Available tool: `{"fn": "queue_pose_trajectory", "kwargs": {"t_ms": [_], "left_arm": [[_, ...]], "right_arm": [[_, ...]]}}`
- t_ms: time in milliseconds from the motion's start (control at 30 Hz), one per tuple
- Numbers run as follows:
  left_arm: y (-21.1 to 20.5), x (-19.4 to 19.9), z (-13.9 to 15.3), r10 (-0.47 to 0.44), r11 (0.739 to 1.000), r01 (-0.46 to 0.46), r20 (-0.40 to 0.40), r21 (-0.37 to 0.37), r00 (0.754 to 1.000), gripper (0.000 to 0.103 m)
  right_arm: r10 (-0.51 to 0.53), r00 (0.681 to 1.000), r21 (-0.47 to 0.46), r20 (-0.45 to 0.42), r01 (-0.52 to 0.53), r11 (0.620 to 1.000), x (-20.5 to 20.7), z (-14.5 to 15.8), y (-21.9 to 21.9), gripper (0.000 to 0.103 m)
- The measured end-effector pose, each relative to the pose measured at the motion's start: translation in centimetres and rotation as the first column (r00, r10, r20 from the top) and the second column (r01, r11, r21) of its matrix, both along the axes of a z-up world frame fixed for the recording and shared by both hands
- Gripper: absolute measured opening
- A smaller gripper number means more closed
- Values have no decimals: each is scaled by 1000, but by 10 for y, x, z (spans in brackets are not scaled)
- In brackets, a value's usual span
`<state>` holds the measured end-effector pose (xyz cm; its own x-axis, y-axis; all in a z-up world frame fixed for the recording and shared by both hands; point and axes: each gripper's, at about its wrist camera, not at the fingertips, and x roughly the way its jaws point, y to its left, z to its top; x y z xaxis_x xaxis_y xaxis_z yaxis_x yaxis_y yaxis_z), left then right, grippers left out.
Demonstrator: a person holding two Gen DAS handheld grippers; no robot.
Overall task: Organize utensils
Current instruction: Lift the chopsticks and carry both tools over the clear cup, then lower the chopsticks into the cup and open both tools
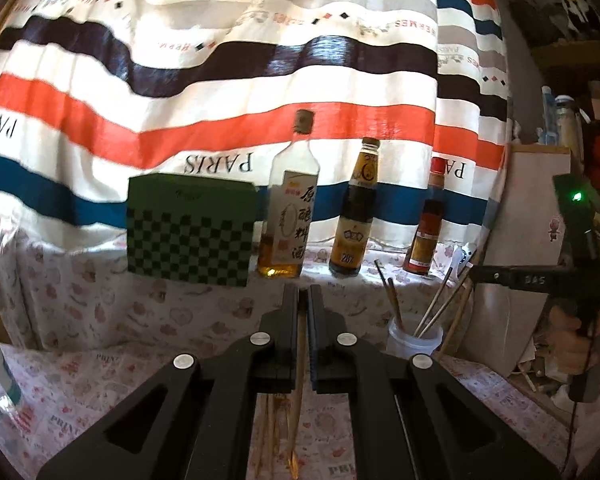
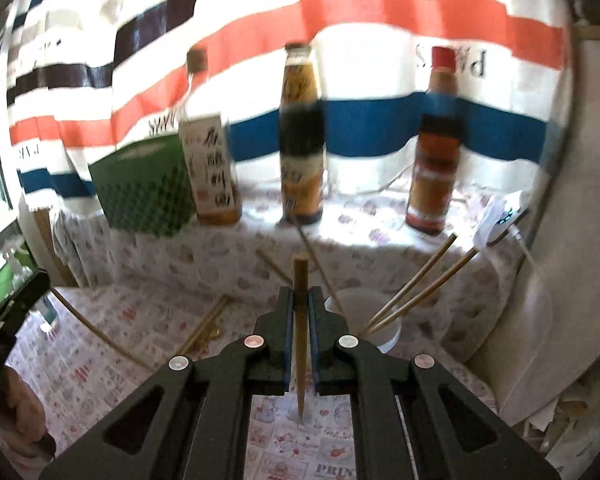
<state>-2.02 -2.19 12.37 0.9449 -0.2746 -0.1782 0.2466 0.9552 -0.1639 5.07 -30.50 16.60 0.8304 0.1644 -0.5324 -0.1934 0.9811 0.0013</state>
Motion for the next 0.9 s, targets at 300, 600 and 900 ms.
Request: {"fn": "queue_pose_trajectory", "kwargs": {"t_ms": [300,600,900], "left_arm": [[-44,22,39,-56,998,56,-3,40,998,4],[-102,56,84,-171,981,173,-23,86,985,4],[-158,66,135,-184,980,175,92,94,979,4]], "right_arm": [[-1,999,11,51,1,1000,-4,36,-14,8],[-15,992,57,125,8,998,1,71,-33,8],[-26,983,40,181,19,999,15,88,-50,8]]}}
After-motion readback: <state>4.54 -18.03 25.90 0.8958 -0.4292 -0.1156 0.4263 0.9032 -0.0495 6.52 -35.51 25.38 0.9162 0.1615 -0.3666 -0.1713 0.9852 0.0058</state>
